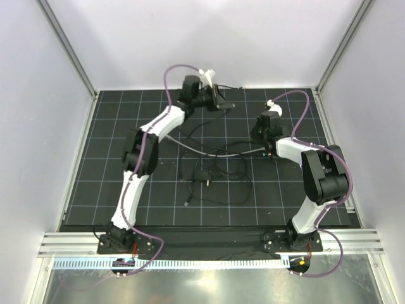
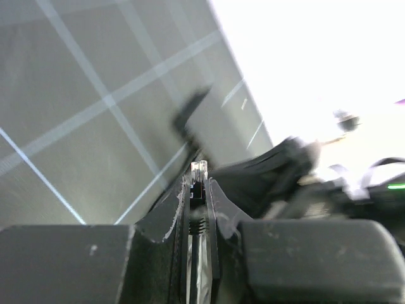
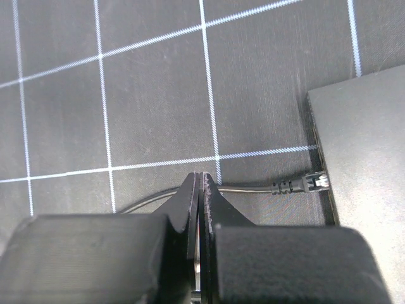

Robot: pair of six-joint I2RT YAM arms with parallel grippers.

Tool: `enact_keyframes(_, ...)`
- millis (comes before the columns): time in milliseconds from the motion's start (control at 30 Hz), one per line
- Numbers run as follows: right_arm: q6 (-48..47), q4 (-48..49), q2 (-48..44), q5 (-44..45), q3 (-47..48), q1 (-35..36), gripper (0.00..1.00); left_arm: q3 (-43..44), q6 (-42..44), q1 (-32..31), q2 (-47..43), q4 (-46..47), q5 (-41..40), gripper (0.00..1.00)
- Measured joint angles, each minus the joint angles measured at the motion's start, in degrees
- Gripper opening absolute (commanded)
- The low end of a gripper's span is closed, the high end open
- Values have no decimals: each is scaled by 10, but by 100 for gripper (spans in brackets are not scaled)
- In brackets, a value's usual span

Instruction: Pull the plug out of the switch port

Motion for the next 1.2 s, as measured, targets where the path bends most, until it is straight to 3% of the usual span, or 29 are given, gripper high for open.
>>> enact_keyframes(233, -6, 60, -13, -1, -41, -3, 3, -23, 26, 36, -142, 98, -65, 0)
enact_keyframes(433, -11, 87, -38, -9, -68, -13, 3, 154, 63, 70, -134, 68, -84, 0)
enact_keyframes(567, -11, 110, -49, -21, -74, -16, 3, 167, 75, 95, -158, 63, -88, 0)
enact_keyframes(767, -10, 123, -49, -30, -75, -17, 3, 108, 135, 113, -231, -39, -151, 0)
enact_keyframes(933, -9, 122, -49, -30, -75, -19, 3, 9, 167, 115, -359, -212, -330, 0)
enact_keyframes(1100, 0, 122, -49, -38, -75, -20, 3, -129, 93, 214, -465, -279, -368, 0)
enact_keyframes(1200, 5, 123, -49, -42, -75, -20, 3, -201, 61, 284, -465, -283, -355, 0)
